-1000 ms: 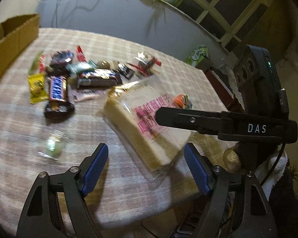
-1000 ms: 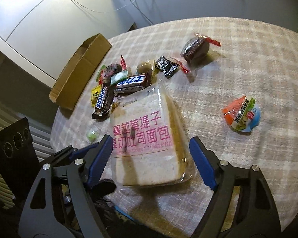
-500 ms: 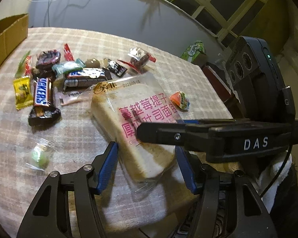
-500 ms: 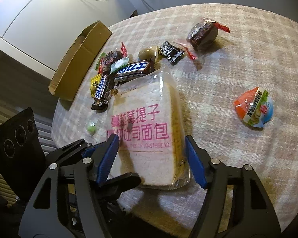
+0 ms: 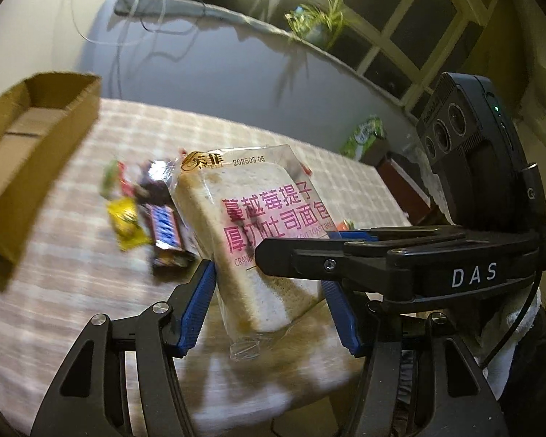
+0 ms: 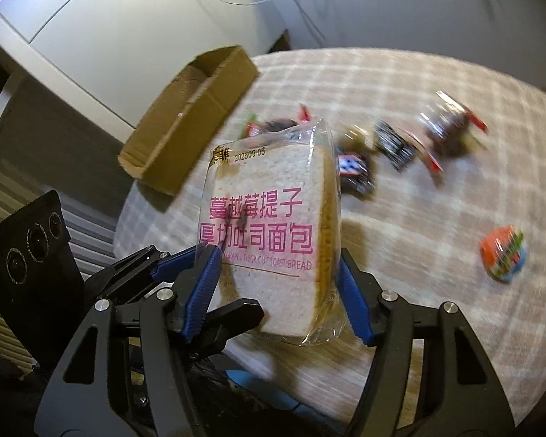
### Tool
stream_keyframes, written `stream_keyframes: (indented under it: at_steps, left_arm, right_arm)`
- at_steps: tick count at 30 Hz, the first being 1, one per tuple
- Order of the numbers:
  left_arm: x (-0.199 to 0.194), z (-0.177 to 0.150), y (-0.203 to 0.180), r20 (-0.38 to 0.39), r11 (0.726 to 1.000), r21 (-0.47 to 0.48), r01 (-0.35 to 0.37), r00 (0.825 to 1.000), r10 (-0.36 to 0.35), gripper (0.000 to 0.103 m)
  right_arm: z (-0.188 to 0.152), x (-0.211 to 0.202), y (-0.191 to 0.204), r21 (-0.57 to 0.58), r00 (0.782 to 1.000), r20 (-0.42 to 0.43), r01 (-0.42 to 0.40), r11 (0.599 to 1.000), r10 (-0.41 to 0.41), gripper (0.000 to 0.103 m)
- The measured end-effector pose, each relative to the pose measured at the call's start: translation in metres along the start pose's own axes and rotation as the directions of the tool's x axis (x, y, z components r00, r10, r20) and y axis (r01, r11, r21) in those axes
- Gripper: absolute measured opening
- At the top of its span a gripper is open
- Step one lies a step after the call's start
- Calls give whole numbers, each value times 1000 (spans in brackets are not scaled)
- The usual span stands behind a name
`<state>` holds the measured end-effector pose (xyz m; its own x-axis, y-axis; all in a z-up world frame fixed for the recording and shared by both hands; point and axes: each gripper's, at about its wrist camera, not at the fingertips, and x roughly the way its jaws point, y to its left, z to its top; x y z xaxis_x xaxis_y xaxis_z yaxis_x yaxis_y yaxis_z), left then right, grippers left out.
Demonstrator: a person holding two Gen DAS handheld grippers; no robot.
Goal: Organize snacks
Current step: 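Lift the bread loaf with the right tool and lower it into the cardboard box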
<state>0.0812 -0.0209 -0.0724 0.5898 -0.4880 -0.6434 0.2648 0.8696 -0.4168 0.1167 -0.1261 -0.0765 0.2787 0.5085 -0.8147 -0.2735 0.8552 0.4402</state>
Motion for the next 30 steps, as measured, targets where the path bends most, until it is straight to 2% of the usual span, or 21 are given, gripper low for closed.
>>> stream_keyframes:
  at_steps: [11, 18, 30]
  left_arm:
    - [-37, 17, 43, 109, 996, -44, -81, 990, 85, 59]
    - [-53, 29, 79, 143, 987, -64, -151, 977, 158, 59]
    - [-64, 45, 142, 162, 968, -136, -211, 959, 232, 59]
  right_arm:
    - [45, 22, 71, -118, 999, 6, -37, 992, 38, 66]
    - [79, 52, 109, -169, 997, -14, -80, 982, 79, 66]
    - [124, 112, 155, -221, 992, -60, -121, 968, 110, 66]
